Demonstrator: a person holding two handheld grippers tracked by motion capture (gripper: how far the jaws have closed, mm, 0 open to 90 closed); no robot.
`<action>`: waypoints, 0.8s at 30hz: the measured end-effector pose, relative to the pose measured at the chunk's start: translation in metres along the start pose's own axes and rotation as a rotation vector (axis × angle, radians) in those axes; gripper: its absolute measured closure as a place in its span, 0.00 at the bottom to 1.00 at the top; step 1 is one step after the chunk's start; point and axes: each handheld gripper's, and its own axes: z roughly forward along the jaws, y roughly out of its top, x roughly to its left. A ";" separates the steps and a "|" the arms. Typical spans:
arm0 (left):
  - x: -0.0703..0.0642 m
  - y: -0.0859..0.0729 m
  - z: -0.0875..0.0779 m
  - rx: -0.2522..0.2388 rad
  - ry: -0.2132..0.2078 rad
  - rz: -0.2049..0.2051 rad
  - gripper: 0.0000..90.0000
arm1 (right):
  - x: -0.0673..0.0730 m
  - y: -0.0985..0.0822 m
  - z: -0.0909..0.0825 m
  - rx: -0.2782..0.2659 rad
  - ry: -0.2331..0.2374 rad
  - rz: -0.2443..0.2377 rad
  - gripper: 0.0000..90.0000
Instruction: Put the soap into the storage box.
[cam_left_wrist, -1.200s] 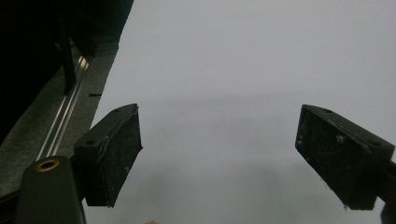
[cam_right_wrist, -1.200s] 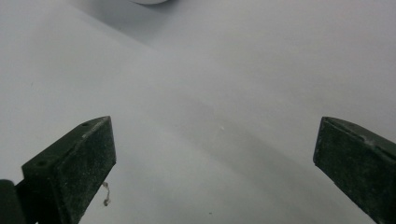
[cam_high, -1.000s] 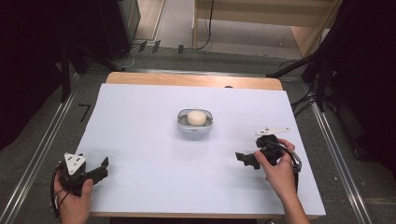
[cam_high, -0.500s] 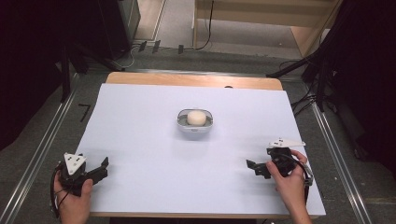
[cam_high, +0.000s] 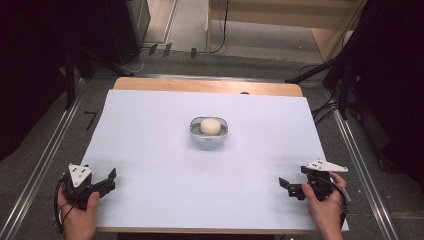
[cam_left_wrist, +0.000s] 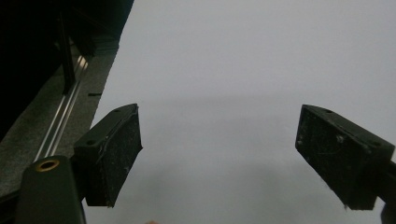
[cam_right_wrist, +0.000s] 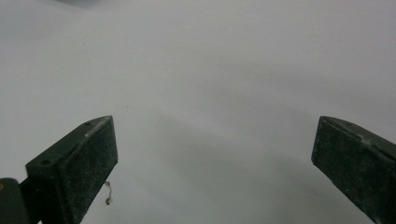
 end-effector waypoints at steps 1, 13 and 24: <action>0.000 0.000 0.000 0.000 0.000 0.000 0.17 | -0.002 -0.002 -0.002 0.003 -0.001 0.001 0.00; 0.000 0.000 0.000 0.003 0.001 -0.003 0.17 | -0.033 -0.025 -0.026 -0.025 -0.030 0.040 0.00; 0.001 0.000 0.000 0.008 -0.006 -0.018 0.17 | -0.062 -0.043 -0.047 -0.065 -0.066 0.090 0.00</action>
